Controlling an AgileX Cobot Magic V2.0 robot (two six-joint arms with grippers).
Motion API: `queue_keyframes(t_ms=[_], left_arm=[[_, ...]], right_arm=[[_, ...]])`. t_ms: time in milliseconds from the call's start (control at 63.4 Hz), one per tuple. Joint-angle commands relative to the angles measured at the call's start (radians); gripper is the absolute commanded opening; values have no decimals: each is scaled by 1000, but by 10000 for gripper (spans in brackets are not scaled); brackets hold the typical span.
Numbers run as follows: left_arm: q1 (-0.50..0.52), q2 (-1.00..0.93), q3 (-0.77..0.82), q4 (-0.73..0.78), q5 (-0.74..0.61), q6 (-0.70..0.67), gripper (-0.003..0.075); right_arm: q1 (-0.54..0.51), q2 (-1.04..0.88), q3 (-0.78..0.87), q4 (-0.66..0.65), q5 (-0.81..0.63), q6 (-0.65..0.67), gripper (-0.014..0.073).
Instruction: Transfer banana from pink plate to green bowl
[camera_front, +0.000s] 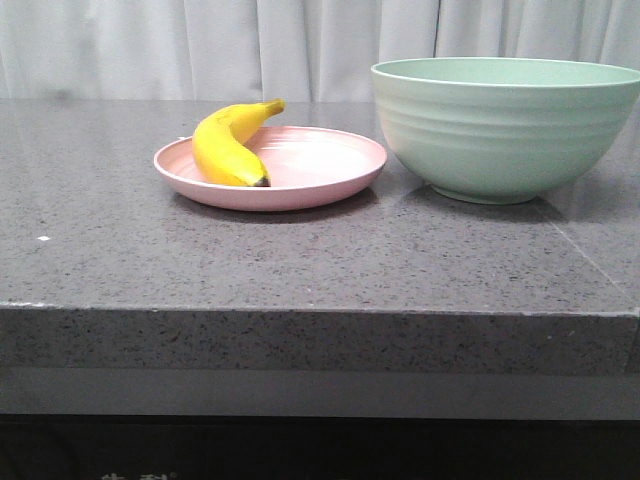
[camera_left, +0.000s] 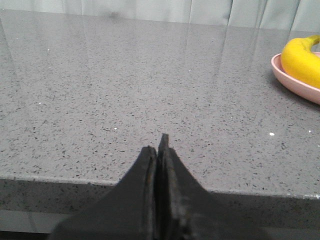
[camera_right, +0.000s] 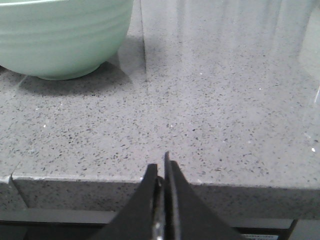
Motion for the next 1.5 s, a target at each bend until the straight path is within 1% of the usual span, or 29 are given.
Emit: queue_keyframes(t_ms=[0,1483], left_arm=[[-8,-22,5,-2,-80,-2,-18],[-8,-22,5,-2,-80,-2,-18]], right_arm=[[-6,-23,-4,-1,-88,-2,-48],[-6,-23,-4,-22,-97,-2,-48]])
